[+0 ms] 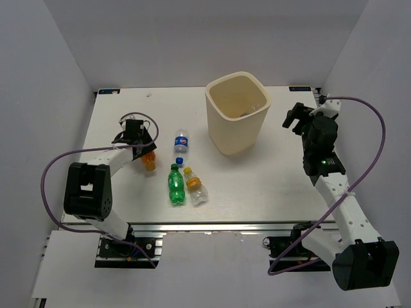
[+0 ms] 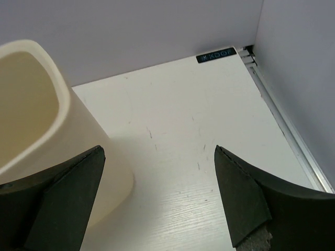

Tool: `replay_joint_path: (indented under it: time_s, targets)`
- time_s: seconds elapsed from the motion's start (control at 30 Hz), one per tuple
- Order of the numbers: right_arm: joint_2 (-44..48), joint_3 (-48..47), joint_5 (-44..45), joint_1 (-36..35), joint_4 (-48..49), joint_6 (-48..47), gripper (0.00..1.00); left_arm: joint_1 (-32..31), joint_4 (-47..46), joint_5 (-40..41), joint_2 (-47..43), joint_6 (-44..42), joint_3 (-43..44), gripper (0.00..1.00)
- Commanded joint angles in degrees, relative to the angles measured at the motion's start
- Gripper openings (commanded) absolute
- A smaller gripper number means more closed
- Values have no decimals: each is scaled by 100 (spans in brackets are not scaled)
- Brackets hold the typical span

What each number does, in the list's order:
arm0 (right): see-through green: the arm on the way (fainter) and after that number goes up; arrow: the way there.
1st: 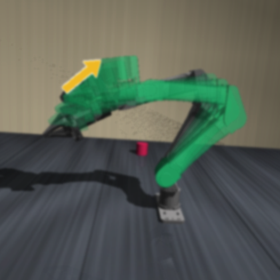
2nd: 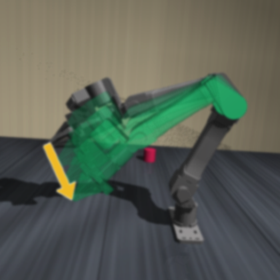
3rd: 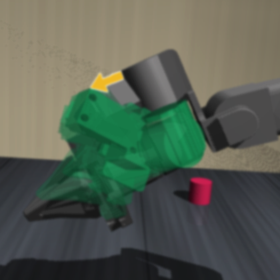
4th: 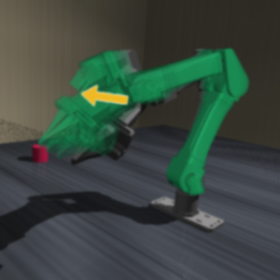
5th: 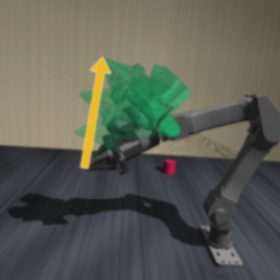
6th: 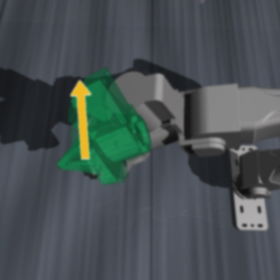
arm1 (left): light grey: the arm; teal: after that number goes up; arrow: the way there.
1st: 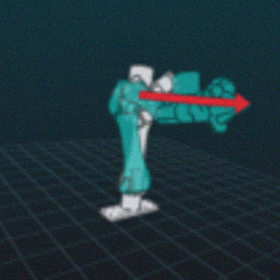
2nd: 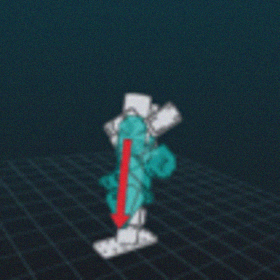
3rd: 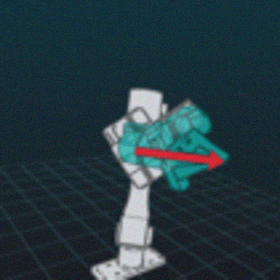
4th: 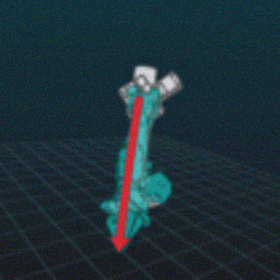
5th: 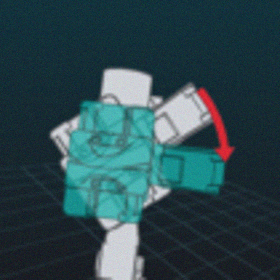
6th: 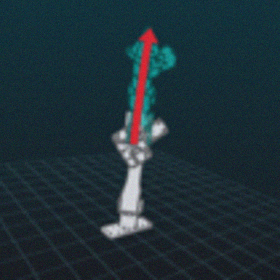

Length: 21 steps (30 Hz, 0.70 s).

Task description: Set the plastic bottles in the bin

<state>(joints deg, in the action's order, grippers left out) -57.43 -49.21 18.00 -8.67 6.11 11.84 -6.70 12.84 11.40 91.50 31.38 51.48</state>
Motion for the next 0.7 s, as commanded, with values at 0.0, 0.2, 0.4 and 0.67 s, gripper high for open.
replay_joint_path:
  time_s: [0.0,0.2,0.4,0.67]
  targets:
    - [100,296,29,49,153,188,89,-156,-27,-243,-212,44,835,44]
    - [469,842,160,111,391,276,89,-594,-895,-1051,-449,19,2310,44]
    - [978,1220,-296,137,549,126,89,-1553,-1240,-1595,261,-291,4296,45]
    - [1524,1713,-4403,137,1209,539,89,-2274,-1584,-2282,2035,-210,6354,53]
